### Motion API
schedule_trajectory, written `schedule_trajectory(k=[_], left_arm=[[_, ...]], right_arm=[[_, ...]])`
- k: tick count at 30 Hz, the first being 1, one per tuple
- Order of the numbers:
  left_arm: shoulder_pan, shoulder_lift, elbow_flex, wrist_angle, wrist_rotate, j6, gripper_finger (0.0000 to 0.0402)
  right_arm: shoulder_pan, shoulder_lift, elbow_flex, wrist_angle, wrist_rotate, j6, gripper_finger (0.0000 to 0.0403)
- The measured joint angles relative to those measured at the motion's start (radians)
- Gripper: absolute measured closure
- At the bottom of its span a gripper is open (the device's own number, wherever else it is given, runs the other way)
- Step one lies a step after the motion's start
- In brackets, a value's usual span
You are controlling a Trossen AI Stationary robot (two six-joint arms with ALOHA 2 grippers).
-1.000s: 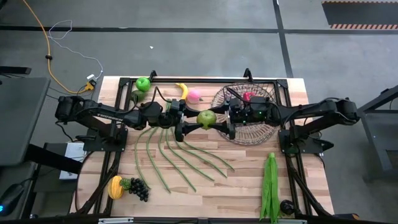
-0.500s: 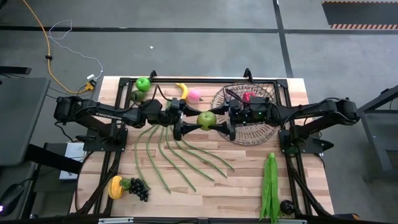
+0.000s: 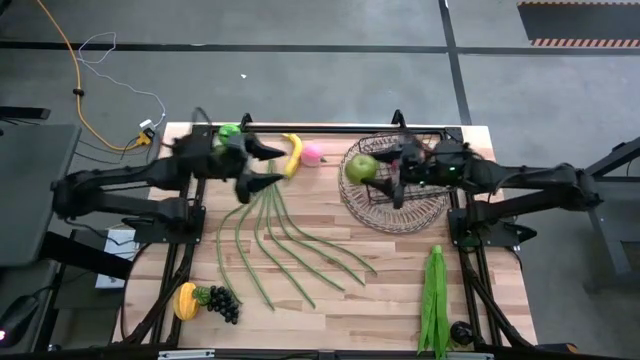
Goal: Build produce basket
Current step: Put the green pear into the wire basket
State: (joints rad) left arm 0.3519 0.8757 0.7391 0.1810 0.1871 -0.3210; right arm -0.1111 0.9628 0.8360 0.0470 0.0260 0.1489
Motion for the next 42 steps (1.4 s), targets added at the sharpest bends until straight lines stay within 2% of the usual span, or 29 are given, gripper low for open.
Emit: schedule_trajectory(k=[5,9,29,33,38,42], left_arm=[[0.008,-0.151,0.0,-0.088,-0.036,0.002,0.0046],[-0.005,-0.196,0.0,-0.108,-0.065,0.003,0.0046],[-0.022,-0.195,-0.001,-0.11,-0.08,-0.008,0.0046],[-0.022,-0.195,-0.001,-0.11,-0.095,-0.008,0.0046],[-0.022,-0.195,-0.001,-0.11,-0.098,-0.008,0.0046],[-0.021,-0.195,-0.001,-0.11,-0.098,-0.008,0.0046]], right_arm=[[-0.009,-0.077,0.0,-0.029,0.018,0.0,0.009],[-0.009,-0.095,0.0,-0.03,0.017,0.005,0.0091],[-0.009,-0.092,0.0,-0.028,0.021,0.011,0.0091],[-0.01,-0.092,0.0,-0.048,0.14,0.03,0.0091],[-0.064,-0.078,0.052,-0.302,0.308,0.077,0.0091],[-0.149,-0.033,0.086,-0.562,0.339,0.214,0.0091]])
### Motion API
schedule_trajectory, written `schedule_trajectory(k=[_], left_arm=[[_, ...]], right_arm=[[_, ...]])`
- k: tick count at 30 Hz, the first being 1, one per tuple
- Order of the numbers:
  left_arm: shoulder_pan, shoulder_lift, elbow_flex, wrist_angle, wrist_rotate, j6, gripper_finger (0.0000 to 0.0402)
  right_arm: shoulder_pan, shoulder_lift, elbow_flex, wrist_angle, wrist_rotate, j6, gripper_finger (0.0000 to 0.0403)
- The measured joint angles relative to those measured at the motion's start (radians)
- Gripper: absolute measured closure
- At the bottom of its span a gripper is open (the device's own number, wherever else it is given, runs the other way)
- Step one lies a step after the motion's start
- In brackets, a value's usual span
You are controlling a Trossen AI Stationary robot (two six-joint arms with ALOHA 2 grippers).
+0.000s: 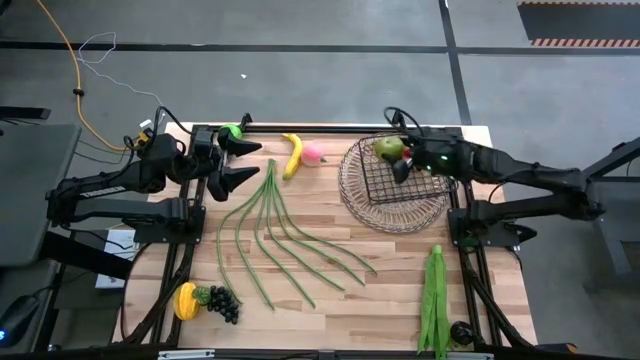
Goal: Build produce basket
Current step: Put the green pear into the wire basket
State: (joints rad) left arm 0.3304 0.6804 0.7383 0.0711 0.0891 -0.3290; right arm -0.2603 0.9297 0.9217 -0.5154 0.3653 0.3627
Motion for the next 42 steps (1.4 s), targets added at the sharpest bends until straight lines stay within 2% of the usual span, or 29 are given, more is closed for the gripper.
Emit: schedule_trajectory(k=[6,12,15,18,22,29,35,42], left_arm=[[0.0,0.0,0.0,0.0,-0.007,0.0,0.0046],[0.0,0.0,0.0,0.0,-0.007,0.0,0.0046],[0.0,0.0,0.0,0.0,-0.007,0.0,0.0046],[0.0,0.0,0.0,0.0,-0.007,0.0,0.0046],[0.0,0.0,0.0,0.0,-0.007,0.0,0.0046],[0.0,0.0,0.0,0.0,-0.007,0.0,0.0046],[0.0,0.0,0.0,0.0,-0.007,0.0,0.0046],[0.0,0.0,0.0,0.0,-0.007,0.001,0.0046]], right_arm=[[-0.128,0.116,-0.028,-0.176,-0.088,0.201,0.0086],[-0.193,0.275,-0.033,-0.128,-0.094,0.316,0.0064],[-0.205,0.34,-0.033,-0.112,-0.144,0.431,0.0062],[-0.206,0.402,-0.033,-0.113,-0.132,0.493,0.0061],[-0.207,0.471,-0.033,-0.088,-0.08,0.535,0.006],[-0.207,0.539,-0.033,-0.064,-0.076,0.538,0.0059],[-0.207,0.557,-0.034,-0.056,-0.05,0.603,0.0059],[-0.207,0.557,-0.034,-0.052,-0.038,0.601,0.0059]])
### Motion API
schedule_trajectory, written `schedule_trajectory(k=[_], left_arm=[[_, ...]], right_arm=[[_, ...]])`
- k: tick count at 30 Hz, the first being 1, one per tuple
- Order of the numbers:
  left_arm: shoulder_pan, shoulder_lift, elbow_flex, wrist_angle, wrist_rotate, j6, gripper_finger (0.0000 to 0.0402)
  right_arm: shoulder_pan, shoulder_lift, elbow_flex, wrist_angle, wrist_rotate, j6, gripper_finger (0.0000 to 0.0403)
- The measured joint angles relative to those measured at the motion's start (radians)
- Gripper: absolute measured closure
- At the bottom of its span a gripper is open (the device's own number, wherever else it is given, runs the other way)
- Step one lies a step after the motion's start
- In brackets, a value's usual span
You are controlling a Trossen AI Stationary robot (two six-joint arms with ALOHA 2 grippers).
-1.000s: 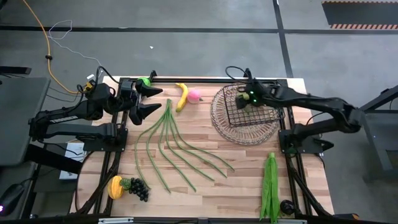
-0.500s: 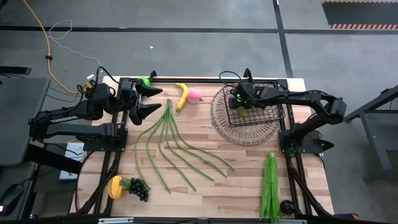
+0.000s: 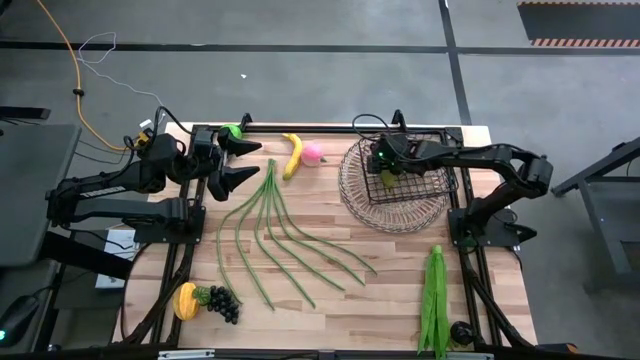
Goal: Build produce basket
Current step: Put the green pear into the wire basket
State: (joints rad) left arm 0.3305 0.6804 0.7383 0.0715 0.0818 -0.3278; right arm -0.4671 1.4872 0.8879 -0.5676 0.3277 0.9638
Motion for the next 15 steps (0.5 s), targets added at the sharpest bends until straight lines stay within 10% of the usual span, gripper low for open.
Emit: schedule_trajectory(k=[15], left_arm=[[0.0,0.0,0.0,0.0,0.0,0.009,0.0046]], right_arm=[[0.0,0.0,0.0,0.01,0.003,0.004,0.0059]])
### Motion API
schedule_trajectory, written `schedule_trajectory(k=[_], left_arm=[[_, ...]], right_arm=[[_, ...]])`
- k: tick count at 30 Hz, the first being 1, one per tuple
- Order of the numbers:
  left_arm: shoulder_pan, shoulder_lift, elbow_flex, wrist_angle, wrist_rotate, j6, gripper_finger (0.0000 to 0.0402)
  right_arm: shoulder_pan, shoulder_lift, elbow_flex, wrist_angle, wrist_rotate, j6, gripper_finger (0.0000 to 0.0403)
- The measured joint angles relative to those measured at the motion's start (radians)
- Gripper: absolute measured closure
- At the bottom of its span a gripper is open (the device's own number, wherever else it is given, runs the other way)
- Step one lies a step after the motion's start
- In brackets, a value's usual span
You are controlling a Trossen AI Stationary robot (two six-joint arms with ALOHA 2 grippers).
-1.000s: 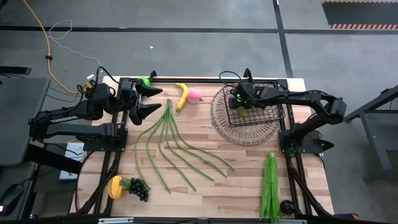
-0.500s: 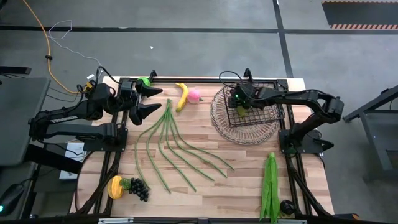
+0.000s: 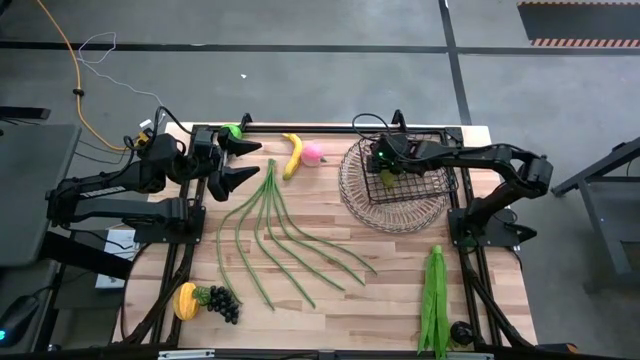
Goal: Build produce basket
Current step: Put the green pear into the wire basket, then put the green leaf lettuce into the wire basket
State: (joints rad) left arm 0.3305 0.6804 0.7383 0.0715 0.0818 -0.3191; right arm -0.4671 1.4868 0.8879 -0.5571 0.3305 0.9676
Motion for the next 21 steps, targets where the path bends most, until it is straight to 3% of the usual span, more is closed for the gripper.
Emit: schedule_trajectory(k=[10,17,21], left_arm=[[0.0,0.0,0.0,0.0,0.0,0.0,0.0046],[0.0,0.0,0.0,0.0,0.0,-0.002,0.0046],[0.0,0.0,0.0,0.0,0.0,-0.002,0.0046]], right_arm=[[0.0,0.0,0.0,0.0,0.003,0.0,0.0056],[0.0,0.0,0.0,0.0,0.008,0.001,0.0009],[0.0,-0.001,0.0,-0.001,0.003,0.0,0.0013]])
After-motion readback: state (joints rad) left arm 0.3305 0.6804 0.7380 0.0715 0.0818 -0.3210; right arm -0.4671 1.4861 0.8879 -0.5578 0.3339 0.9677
